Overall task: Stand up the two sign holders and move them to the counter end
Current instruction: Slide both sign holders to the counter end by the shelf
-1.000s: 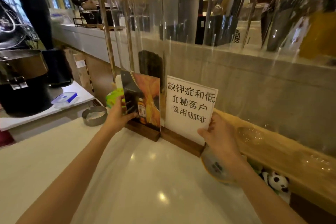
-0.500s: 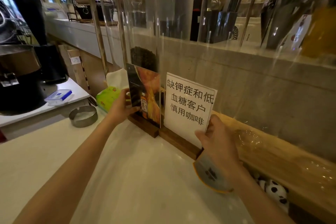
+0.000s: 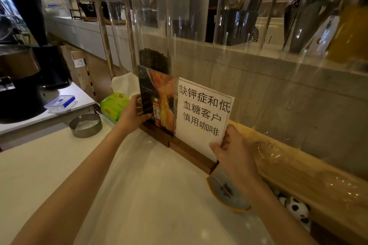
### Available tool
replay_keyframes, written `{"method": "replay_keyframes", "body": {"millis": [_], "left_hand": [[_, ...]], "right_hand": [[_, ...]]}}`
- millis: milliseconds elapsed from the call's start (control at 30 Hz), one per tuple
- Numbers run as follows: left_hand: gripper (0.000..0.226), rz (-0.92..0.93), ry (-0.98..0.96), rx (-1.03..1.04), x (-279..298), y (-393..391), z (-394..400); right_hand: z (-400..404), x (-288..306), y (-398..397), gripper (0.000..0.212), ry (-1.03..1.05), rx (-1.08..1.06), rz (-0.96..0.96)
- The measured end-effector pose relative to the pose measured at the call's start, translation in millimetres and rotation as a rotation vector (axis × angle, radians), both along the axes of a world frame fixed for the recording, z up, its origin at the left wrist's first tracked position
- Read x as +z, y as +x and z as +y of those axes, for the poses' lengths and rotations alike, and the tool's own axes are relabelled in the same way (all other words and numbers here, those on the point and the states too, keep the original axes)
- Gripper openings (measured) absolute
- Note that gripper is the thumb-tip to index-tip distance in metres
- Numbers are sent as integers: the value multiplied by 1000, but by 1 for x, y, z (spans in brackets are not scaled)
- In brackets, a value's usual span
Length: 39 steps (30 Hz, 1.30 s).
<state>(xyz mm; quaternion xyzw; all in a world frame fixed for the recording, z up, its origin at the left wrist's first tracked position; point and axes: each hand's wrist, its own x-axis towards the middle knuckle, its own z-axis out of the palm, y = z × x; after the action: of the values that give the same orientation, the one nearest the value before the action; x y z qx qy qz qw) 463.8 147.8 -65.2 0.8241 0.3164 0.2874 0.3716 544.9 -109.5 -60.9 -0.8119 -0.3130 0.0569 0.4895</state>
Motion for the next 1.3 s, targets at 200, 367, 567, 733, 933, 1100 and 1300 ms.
{"method": "replay_keyframes", "body": {"millis": [200, 367, 567, 733, 933, 1100, 1300], "left_hand": [[70, -73, 150, 233, -6, -5, -33], [22, 128, 519, 39, -29, -18, -79], [24, 359, 507, -2, -41, -21, -86], [21, 310, 496, -22, -46, -17, -80], [23, 324, 456, -25, -47, -13, -77], [24, 336, 447, -27, -46, -12, -79], [22, 285, 382, 18, -43, -16, -79]], "right_hand": [[-8, 18, 6, 40, -3, 77, 47], [-8, 25, 9, 31, 28, 129, 8], [-6, 20, 8, 30, 89, 112, 2], [-6, 18, 10, 30, 99, 112, -8], [-6, 17, 10, 31, 126, 118, -16], [-11, 28, 13, 39, 22, 219, 69], [17, 116, 6, 57, 171, 178, -311]]}}
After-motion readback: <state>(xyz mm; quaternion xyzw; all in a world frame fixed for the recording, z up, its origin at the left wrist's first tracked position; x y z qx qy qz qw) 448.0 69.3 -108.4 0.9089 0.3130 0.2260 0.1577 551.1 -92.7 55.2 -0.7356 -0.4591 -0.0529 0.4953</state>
